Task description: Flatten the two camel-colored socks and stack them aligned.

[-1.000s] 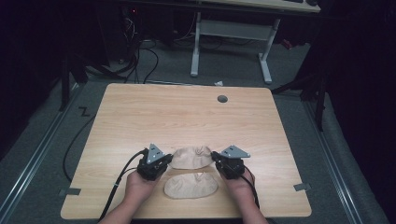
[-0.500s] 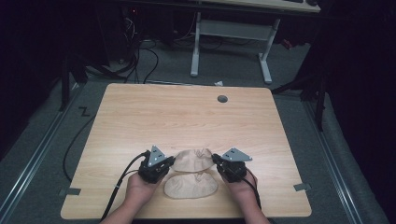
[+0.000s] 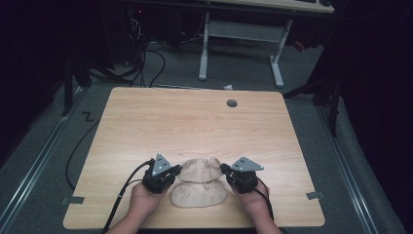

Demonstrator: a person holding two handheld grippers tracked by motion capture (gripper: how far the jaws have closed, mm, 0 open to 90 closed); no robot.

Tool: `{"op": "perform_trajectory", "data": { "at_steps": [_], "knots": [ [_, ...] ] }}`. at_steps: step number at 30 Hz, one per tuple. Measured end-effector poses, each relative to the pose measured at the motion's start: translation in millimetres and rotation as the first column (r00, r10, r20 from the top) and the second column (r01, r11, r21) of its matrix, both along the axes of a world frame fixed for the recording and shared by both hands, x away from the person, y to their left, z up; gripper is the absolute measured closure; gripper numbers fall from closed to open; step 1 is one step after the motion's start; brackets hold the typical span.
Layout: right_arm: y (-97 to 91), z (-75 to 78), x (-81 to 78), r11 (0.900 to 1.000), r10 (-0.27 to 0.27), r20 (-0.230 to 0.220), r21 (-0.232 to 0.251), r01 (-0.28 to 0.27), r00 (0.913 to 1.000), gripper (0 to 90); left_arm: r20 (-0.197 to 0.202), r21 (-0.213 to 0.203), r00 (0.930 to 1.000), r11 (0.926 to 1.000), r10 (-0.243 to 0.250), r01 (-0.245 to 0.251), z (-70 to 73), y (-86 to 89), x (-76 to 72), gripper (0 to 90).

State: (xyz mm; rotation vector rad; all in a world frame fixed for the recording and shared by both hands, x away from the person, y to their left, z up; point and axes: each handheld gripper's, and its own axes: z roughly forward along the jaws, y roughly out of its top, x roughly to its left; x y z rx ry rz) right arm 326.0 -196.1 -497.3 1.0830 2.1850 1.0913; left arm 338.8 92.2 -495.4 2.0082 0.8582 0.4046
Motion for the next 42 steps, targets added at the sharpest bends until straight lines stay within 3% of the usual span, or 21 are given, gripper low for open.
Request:
{"op": "perform_trajectory", "data": {
  "at_steps": [6,15,20,27,34,36,37,42],
  "knots": [
    [-3.2,1.3,-2.8,0.9999,0.013,0.000,0.005,-0.013,0.9999,85.5,0.026,0.007,0.9997,1.0000,-0.006,0.006,5.2,0.5,-6.3,86.9],
    [-13.6,9.8,-11.9,0.9997,0.005,0.031,0.024,-0.005,0.9995,85.4,0.026,0.013,0.9993,0.9996,-0.025,0.025,11.9,5.0,-18.3,86.9],
    [-14.8,12.1,-24.6,0.9999,0.017,0.048,0.002,-0.017,0.9987,85.4,0.033,0.013,0.9986,0.9991,-0.040,0.040,15.2,7.7,-26.0,86.9],
    [-13.8,11.8,-35.8,0.9992,0.039,0.046,-0.010,-0.038,0.9982,85.4,0.006,0.028,0.9983,0.9979,-0.059,0.058,13.4,9.0,-32.2,86.9],
    [-10.1,8.0,-48.0,0.9967,0.077,0.031,-0.028,-0.076,0.9966,85.4,-0.045,0.016,0.9958,0.9966,-0.080,0.081,9.6,18.5,-50.5,86.8],
    [-8.7,5.7,-51.0,0.9953,0.089,0.019,-0.039,-0.089,0.9958,85.4,-0.057,0.025,0.9948,0.9960,-0.085,0.086,7.2,18.8,-56.3,86.8],
    [-8.2,4.0,-52.8,0.9951,0.089,0.009,-0.043,-0.089,0.9960,85.4,-0.066,0.051,0.9936,0.9942,-0.092,0.095,3.3,17.1,-60.5,86.8],
    [-10.0,0.3,-54.9,0.9942,0.093,-0.008,-0.053,-0.093,0.9957,85.4,-0.072,0.081,0.9922,0.9908,-0.102,0.108,-2.3,13.1,-62.1,86.7]
  ]
}}
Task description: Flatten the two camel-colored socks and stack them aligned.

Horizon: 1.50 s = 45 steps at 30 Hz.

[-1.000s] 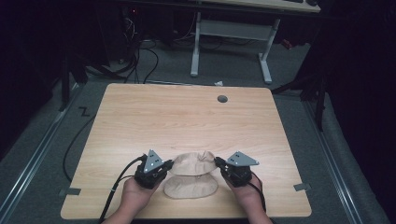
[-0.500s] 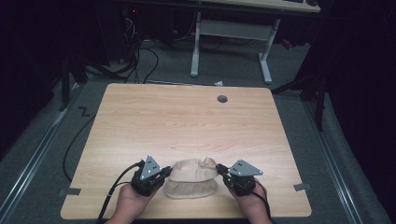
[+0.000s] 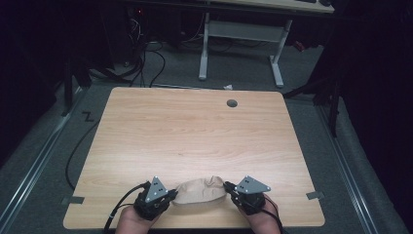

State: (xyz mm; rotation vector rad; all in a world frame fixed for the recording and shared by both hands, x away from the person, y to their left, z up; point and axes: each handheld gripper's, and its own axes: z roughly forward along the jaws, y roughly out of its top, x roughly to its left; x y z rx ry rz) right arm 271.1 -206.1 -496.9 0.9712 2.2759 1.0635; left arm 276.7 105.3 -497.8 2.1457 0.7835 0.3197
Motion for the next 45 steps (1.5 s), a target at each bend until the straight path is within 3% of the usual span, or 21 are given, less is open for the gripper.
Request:
{"op": "perform_trajectory", "data": {
  "at_steps": [4,5,12,19,25,32,36,45],
  "knots": [
    [-2.8,-4.7,-1.5,1.0000,0.002,-0.029,-0.002,-0.002,0.9996,85.3,-0.003,0.026,1.0000,0.9997,-0.003,0.003,-4.8,-2.0,2.2,86.6],
    [-2.2,-6.8,-1.5,1.0000,0.003,-0.041,-0.007,-0.003,0.9992,85.3,0.006,0.059,1.0000,0.9982,-0.002,0.002,-8.1,-3.7,4.5,86.6],
    [-1.0,-9.3,-0.5,0.9998,0.009,-0.048,-0.015,-0.010,0.9988,85.2,-0.006,0.049,0.9999,0.9988,0.010,-0.010,-10.5,-2.2,8.5,86.2],
    [1.3,-16.9,2.7,0.9984,0.013,-0.095,-0.053,-0.018,0.9954,84.3,-0.038,0.100,0.9993,0.9950,0.000,0.004,-18.1,-6.7,9.4,82.0],
    [1.5,-20.2,5.1,0.9980,0.026,-0.129,-0.053,-0.033,0.9914,82.6,-0.034,0.116,0.9994,0.9932,0.007,-0.003,-20.5,-6.4,11.5,78.0],
    [3.0,-20.4,4.9,0.9984,0.030,-0.142,-0.043,-0.037,0.9894,76.5,-0.038,0.103,0.9989,0.9944,0.027,-0.023,-20.8,-2.9,16.1,69.9],
    [-0.5,-16.4,4.9,0.9999,0.014,-0.118,-0.006,-0.015,0.9929,71.7,-0.029,0.072,0.9982,0.9961,0.053,-0.051,-18.2,0.7,18.5,57.5],
    [-6.8,-11.4,5.8,0.9995,-0.022,-0.081,0.021,0.024,0.9965,66.6,0.012,-0.008,0.9939,0.9939,0.110,-0.110,-8.6,16.1,24.1,48.9]
  ]
}}
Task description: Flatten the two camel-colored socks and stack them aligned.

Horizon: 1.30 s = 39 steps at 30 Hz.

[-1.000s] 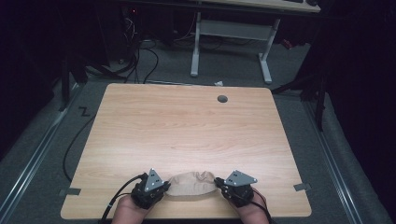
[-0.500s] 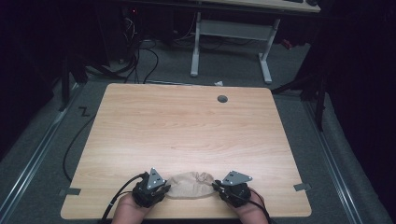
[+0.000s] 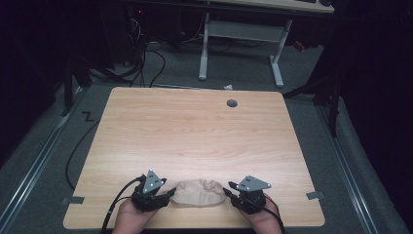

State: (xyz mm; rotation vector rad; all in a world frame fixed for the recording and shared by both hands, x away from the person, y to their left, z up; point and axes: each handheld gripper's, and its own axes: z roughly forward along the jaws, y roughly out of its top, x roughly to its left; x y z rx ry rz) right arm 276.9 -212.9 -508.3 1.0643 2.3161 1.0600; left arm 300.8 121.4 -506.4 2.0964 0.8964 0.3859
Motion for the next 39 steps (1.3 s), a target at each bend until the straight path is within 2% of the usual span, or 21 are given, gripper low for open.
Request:
{"op": "perform_trajectory", "data": {
  "at_steps": [5,8,10,14,19,22,24,26,28,30,33,36,39],
  "knots": [
    [-5.7,1.0,2.1,0.9994,-0.030,0.033,0.019,0.029,0.9990,61.7,0.016,-0.043,0.9979,0.9971,0.063,-0.062,3.5,16.7,10.3,47.2],
    [-8.8,2.8,3.1,0.9987,-0.049,0.083,-0.005,0.050,0.9953,61.0,0.009,-0.064,0.9962,0.9942,0.087,-0.086,4.6,26.1,16.5,45.9],
    [-12.8,3.9,4.8,0.9974,-0.072,0.102,0.002,0.072,0.9921,60.3,0.006,-0.079,0.9944,0.9914,0.105,-0.104,4.9,30.8,19.3,45.9],
    [-22.6,3.8,8.7,0.9919,-0.126,0.105,0.026,0.124,0.9865,60.1,0.004,-0.088,0.9927,0.9889,0.120,-0.119,5.3,36.0,21.5,47.0],
    [-35.3,0.4,13.2,0.9824,-0.187,0.108,0.027,0.185,0.9764,56.2,0.031,-0.086,0.9906,0.9877,0.133,-0.130,8.3,39.5,22.2,47.7],
    [-42.5,-2.0,18.4,0.9783,-0.207,0.105,0.037,0.204,0.9728,55.3,0.040,-0.076,0.9874,0.9858,0.153,-0.150,6.9,43.9,29.4,47.6],
    [-46.6,-3.9,22.0,0.9739,-0.227,0.103,0.038,0.224,0.9685,55.3,0.048,-0.061,0.9838,0.9836,0.173,-0.170,4.7,47.4,37.0,47.5],
    [-51.8,-6.0,25.5,0.9684,-0.249,0.099,0.039,0.246,0.9634,55.1,0.054,-0.047,0.9772,0.9781,0.205,-0.203,1.4,52.6,46.9,47.5],
    [-58.1,-7.2,28.7,0.9631,-0.269,0.099,0.041,0.266,0.9581,54.6,0.056,-0.020,0.9705,0.9721,0.234,-0.234,-1.5,59.2,57.6,47.4],
    [-65.2,-7.7,30.8,0.9564,-0.291,0.091,0.048,0.288,0.9522,54.5,0.065,-0.007,0.9611,0.9633,0.268,-0.268,-3.8,67.0,66.0,47.2],
    [-78.0,-7.4,33.6,0.9449,-0.327,0.101,0.037,0.325,0.9396,54.2,0.039,-0.013,0.9542,0.9550,0.297,-0.296,-3.0,78.1,69.9,47.2],
    [-90.0,-7.6,35.6,0.9308,-0.365,0.093,0.050,0.362,0.9262,54.1,0.006,-0.039,0.9605,0.9599,0.278,-0.278,-0.9,84.3,67.1,46.2],
    [-95.5,-8.2,36.9,0.9227,-0.385,0.084,0.061,0.381,0.9192,54.2,0.005,-0.039,0.9651,0.9644,0.262,-0.262,-0.3,84.0,64.2,46.2]
  ]
}}
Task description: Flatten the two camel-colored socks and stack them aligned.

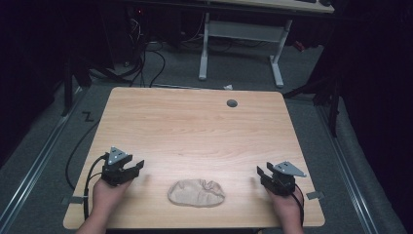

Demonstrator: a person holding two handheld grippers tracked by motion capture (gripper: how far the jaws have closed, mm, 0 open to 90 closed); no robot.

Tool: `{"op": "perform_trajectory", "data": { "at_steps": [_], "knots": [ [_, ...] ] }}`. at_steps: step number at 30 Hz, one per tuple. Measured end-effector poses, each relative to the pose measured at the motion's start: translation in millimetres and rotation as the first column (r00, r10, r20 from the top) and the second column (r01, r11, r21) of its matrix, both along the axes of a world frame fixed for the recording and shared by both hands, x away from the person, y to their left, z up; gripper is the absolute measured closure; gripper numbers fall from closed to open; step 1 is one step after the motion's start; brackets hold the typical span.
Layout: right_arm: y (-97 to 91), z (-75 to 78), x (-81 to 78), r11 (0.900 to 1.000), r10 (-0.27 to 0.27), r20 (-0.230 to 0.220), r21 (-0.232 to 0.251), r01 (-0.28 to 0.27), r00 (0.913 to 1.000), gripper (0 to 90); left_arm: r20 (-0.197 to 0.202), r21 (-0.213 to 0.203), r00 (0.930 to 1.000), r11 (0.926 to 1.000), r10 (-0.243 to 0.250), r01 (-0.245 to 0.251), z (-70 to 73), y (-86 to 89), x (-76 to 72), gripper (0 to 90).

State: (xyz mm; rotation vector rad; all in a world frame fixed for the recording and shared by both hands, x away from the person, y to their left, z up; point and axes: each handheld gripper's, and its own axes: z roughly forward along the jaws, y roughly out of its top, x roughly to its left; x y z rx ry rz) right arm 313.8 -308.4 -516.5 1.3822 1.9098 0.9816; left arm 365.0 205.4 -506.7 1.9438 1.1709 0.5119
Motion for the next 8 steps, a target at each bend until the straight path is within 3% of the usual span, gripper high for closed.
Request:
{"op": "perform_trajectory", "data": {
  "at_steps": [8],
  "knots": [
    [8.0,3.7,-1.2,0.9995,0.013,0.019,-0.030,-0.012,0.9997,54.5,0.001,0.011,0.9990,0.9990,-0.045,0.045,1.5,-7.2,-6.5,46.8]
  ]
}}
